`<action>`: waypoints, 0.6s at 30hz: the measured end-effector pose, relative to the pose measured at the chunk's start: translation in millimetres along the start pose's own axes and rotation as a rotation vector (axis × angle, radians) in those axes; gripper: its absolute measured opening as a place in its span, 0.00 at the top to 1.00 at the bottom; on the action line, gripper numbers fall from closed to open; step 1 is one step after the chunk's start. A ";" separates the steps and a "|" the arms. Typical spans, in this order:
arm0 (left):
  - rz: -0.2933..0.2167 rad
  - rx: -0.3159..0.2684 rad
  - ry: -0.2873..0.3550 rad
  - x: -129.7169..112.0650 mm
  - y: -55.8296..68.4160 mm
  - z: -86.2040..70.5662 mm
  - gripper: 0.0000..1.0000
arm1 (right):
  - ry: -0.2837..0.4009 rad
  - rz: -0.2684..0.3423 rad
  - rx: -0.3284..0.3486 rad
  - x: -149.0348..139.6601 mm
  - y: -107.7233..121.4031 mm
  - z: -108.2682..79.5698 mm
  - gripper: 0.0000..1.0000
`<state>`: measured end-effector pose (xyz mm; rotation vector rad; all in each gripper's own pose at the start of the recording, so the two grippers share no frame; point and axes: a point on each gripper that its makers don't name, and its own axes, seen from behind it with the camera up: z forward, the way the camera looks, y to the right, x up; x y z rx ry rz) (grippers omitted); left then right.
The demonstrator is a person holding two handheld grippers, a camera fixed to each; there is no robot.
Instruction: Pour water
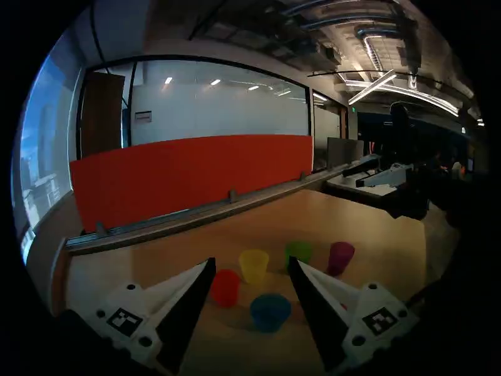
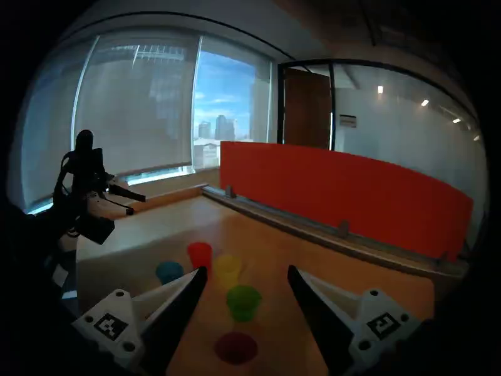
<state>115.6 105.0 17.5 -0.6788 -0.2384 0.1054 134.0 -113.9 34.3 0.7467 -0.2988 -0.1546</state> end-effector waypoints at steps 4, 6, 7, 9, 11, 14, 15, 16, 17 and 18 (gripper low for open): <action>0.010 -0.015 -0.020 -9.0 4.0 5.0 0.14 | -0.030 -0.012 0.009 -6.6 0.1 5.5 0.00; 0.014 -0.022 -0.028 -12.8 5.7 7.1 0.14 | -0.044 -0.016 0.014 -10.0 0.1 8.5 0.00; 0.015 -0.025 -0.034 -15.1 6.6 8.3 0.14 | -0.051 -0.018 0.018 -12.2 -0.2 10.2 0.00; 0.019 -0.031 -0.045 -19.8 7.9 10.4 0.14 | -0.066 -0.021 0.024 -16.7 -0.6 13.3 0.00; 0.024 -0.036 -0.060 -25.6 8.6 12.5 0.15 | -0.086 -0.022 0.029 -22.6 -0.5 16.9 0.00; 0.031 -0.043 -0.081 -34.1 9.8 15.8 0.14 | -0.113 -0.022 0.033 -31.0 0.7 22.2 0.00; 0.031 -0.045 -0.087 -36.4 10.2 16.8 0.15 | -0.120 -0.023 0.035 -33.1 1.0 23.9 0.00; 0.031 -0.047 -0.092 -39.0 10.7 18.1 0.15 | -0.126 -0.023 0.037 -35.1 1.3 25.7 0.00; 0.031 -0.049 -0.098 -41.2 11.1 19.1 0.15 | -0.132 -0.024 0.039 -36.9 1.5 27.3 0.00; 0.029 -0.051 -0.103 -43.5 11.4 20.4 0.14 | -0.137 -0.024 0.040 -38.5 1.9 29.0 0.00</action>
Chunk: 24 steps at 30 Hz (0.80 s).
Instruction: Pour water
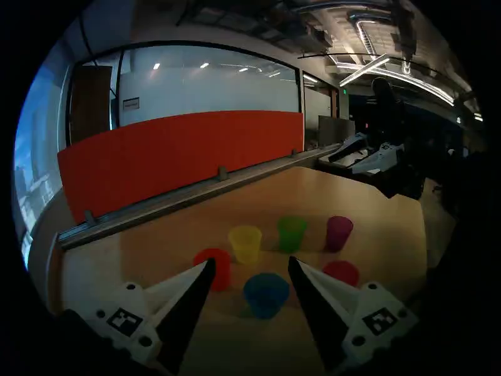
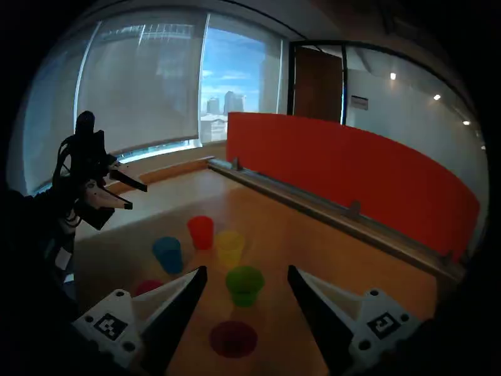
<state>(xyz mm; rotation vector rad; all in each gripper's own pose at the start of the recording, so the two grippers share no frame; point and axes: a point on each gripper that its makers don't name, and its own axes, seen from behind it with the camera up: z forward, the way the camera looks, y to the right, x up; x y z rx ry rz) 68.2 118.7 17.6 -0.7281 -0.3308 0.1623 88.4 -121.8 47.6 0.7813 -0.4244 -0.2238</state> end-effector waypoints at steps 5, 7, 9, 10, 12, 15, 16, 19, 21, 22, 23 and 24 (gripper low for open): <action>-0.014 -0.017 -0.028 -12.8 1.9 8.6 0.14 | -0.025 0.001 0.005 -7.6 2.7 9.5 0.00; -0.014 -0.022 -0.040 -17.9 2.2 11.6 0.14 | -0.036 0.001 0.008 -11.2 3.6 12.7 0.00; -0.010 -0.025 -0.050 -21.9 2.2 14.1 0.14 | -0.045 0.001 0.009 -14.6 4.5 15.6 0.00; -0.007 -0.026 -0.054 -23.6 2.2 15.2 0.14 | -0.050 0.001 0.010 -16.3 5.1 17.1 0.00; -0.003 -0.029 -0.061 -26.7 2.4 17.3 0.15 | -0.058 0.001 0.010 -19.3 6.2 19.8 0.00; -0.003 -0.036 -0.073 -32.2 3.3 20.7 0.14 | -0.068 0.002 0.010 -23.5 8.1 23.8 0.00; -0.003 -0.038 -0.079 -34.6 3.7 21.9 0.14 | -0.071 0.003 0.010 -24.8 8.7 25.2 0.00; 0.001 -0.042 -0.096 -41.7 4.7 25.3 0.15 | -0.082 0.004 0.010 -28.8 9.8 29.2 0.00; 0.006 -0.045 -0.107 -46.2 5.6 27.3 0.14 | -0.090 0.003 0.011 -31.4 10.1 31.8 0.00; 0.009 -0.047 -0.112 -48.5 6.6 28.3 0.14 | -0.095 0.002 0.012 -33.1 9.9 33.3 0.00; 0.012 -0.048 -0.117 -50.6 7.5 29.2 0.14 | -0.099 0.000 0.013 -34.6 9.8 34.6 0.00; 0.013 -0.052 -0.121 -52.5 8.6 30.1 0.14 | -0.104 -0.001 0.014 -36.2 9.6 35.8 0.00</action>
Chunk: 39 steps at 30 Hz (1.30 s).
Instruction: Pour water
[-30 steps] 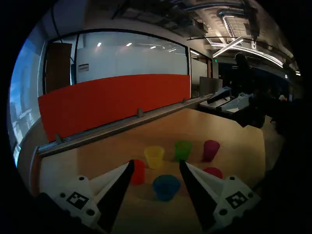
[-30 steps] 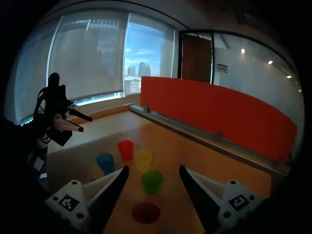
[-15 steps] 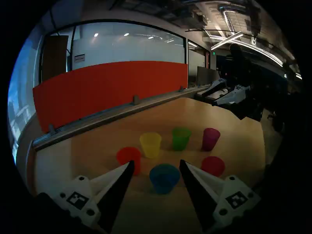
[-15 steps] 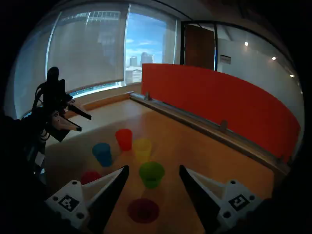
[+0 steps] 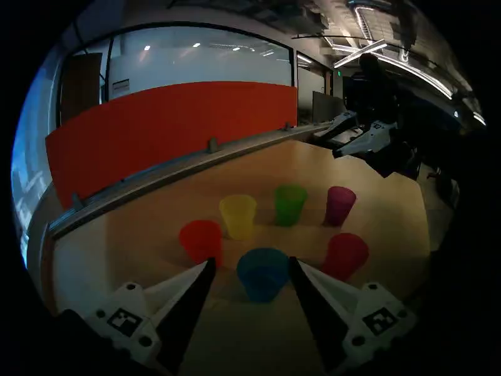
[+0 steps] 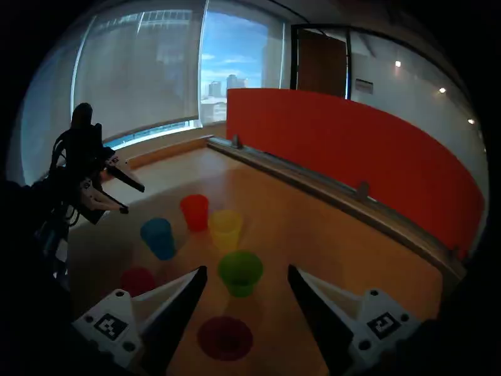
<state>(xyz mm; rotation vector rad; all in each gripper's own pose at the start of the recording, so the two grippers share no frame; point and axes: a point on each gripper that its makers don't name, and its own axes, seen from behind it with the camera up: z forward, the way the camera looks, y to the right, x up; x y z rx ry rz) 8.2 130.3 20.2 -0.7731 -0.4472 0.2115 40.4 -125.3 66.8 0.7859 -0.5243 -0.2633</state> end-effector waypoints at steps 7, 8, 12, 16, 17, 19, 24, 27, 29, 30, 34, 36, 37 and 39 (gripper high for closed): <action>-0.002 -0.020 -0.031 -14.3 6.1 7.8 0.15 | -0.031 -0.002 0.007 -10.2 -1.0 10.0 0.00; -0.002 -0.020 -0.036 -16.6 6.2 8.8 0.15 | -0.035 -0.001 0.009 -11.3 -1.1 11.3 0.00; 0.003 -0.017 -0.064 -27.4 5.5 12.5 0.14 | -0.048 0.003 0.012 -15.4 -0.6 16.2 0.00; 0.011 -0.025 -0.094 -38.4 7.5 17.5 0.15 | -0.066 0.006 0.016 -20.4 -0.8 21.6 0.00; 0.014 -0.028 -0.100 -40.7 8.2 18.8 0.15 | -0.071 0.006 0.018 -21.7 -0.9 22.9 0.00; 0.017 -0.034 -0.110 -44.7 10.1 21.8 0.15 | -0.078 0.005 0.021 -24.0 -1.6 25.4 0.00; 0.024 -0.049 -0.136 -54.1 13.6 28.5 0.14 | -0.094 0.004 0.029 -29.2 -3.4 31.4 0.00; 0.027 -0.055 -0.150 -58.7 14.5 32.7 0.15 | -0.103 0.006 0.031 -32.5 -3.2 35.0 0.00; 0.027 -0.057 -0.157 -61.2 14.7 35.6 0.15 | -0.108 0.009 0.032 -34.8 -3.1 37.4 0.00; 0.027 -0.059 -0.160 -62.5 14.9 36.9 0.15 | -0.111 0.011 0.033 -35.7 -3.0 38.3 0.00; 0.025 -0.067 -0.172 -68.2 15.9 41.9 0.15 | -0.120 0.017 0.036 -38.7 -2.6 41.8 0.00; 0.024 -0.071 -0.177 -70.5 16.8 44.3 0.15 | -0.124 0.019 0.036 -39.9 -2.3 43.1 0.00; 0.022 -0.073 -0.179 -71.6 17.3 45.9 0.15 | -0.126 0.020 0.036 -40.6 -2.2 43.6 0.00; 0.017 -0.080 -0.182 -73.4 18.6 48.8 0.15 | -0.131 0.021 0.036 -42.0 -2.2 44.7 0.00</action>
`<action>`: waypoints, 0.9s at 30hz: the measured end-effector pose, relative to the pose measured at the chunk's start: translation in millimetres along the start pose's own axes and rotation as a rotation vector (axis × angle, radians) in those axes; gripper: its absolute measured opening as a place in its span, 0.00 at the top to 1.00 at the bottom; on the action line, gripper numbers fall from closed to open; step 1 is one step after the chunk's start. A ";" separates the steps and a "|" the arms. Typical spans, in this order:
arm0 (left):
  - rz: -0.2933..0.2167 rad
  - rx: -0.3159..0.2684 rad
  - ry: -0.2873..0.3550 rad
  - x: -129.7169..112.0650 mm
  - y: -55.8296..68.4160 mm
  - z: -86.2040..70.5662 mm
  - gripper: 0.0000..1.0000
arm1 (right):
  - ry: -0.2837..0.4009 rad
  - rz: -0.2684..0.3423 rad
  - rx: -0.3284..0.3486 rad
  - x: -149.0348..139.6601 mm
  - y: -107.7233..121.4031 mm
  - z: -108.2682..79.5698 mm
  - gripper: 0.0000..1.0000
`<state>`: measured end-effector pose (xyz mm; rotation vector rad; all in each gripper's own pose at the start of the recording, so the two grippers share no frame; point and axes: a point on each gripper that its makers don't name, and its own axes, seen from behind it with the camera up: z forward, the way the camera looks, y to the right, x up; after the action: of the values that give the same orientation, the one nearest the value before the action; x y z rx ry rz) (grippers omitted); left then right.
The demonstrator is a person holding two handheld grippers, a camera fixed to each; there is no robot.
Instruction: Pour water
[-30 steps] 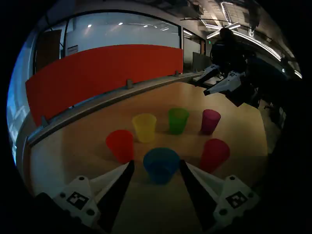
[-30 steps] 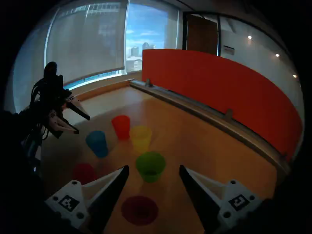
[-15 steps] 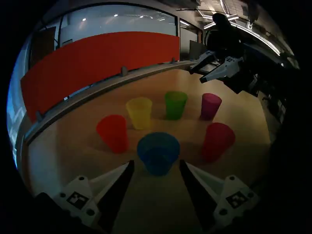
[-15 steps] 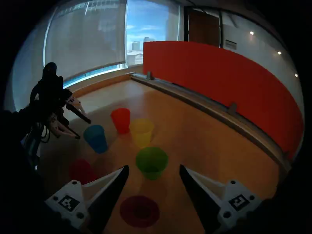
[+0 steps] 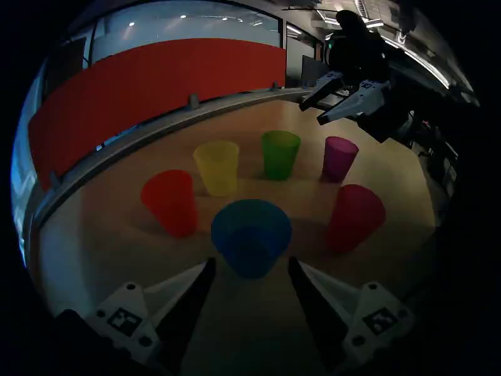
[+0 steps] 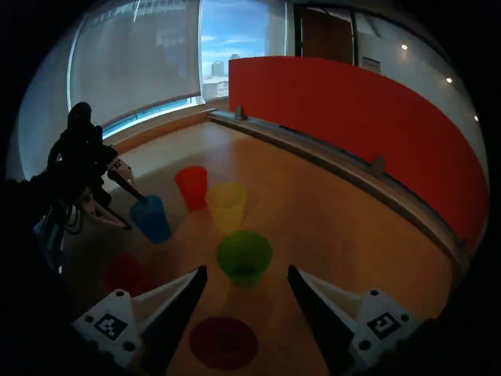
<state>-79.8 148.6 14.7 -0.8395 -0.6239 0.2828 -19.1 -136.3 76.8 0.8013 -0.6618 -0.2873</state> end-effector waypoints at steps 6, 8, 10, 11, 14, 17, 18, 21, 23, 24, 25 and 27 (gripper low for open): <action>-0.013 -0.017 -0.007 -2.5 2.7 9.7 0.15 | -0.016 0.003 0.003 -3.1 -1.6 3.5 0.00; -0.015 -0.017 -0.008 -2.5 2.4 12.4 0.15 | -0.019 0.002 0.002 -3.8 -1.7 4.6 0.00; -0.014 -0.020 -0.009 -2.4 2.7 14.7 0.15 | -0.025 0.003 0.003 -5.2 -1.8 6.0 0.00; -0.014 -0.021 -0.009 -2.3 2.9 15.7 0.15 | -0.028 0.004 0.004 -6.0 -1.8 6.7 0.00; -0.012 -0.022 -0.010 -2.1 2.6 19.1 0.15 | -0.038 0.008 0.004 -8.7 -1.2 9.4 0.00; -0.012 -0.023 -0.010 -1.4 1.9 22.2 0.15 | -0.050 0.011 0.007 -11.2 -1.0 11.9 0.00; -0.012 -0.023 -0.011 -1.4 1.8 23.3 0.15 | -0.054 0.012 0.007 -12.2 -1.0 12.7 0.00; -0.015 -0.027 -0.013 -1.5 1.4 26.8 0.15 | -0.069 0.014 0.010 -15.7 -1.4 15.2 0.00; -0.016 -0.028 -0.014 -1.4 1.3 29.2 0.15 | -0.081 0.014 0.012 -18.1 -2.0 17.1 0.00; -0.016 -0.028 -0.014 -1.3 1.2 30.4 0.15 | -0.085 0.014 0.013 -19.1 -2.3 18.1 0.00; -0.015 -0.029 -0.013 -1.2 1.2 31.6 0.15 | -0.089 0.014 0.015 -20.0 -2.6 19.1 0.00; -0.014 -0.030 -0.014 -1.0 1.3 34.1 0.15 | -0.098 0.014 0.017 -21.8 -3.2 21.3 0.00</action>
<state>-101.6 169.6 30.6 -0.8623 -0.6480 0.2670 -49.4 -140.2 75.8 0.8026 -0.7627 -0.3098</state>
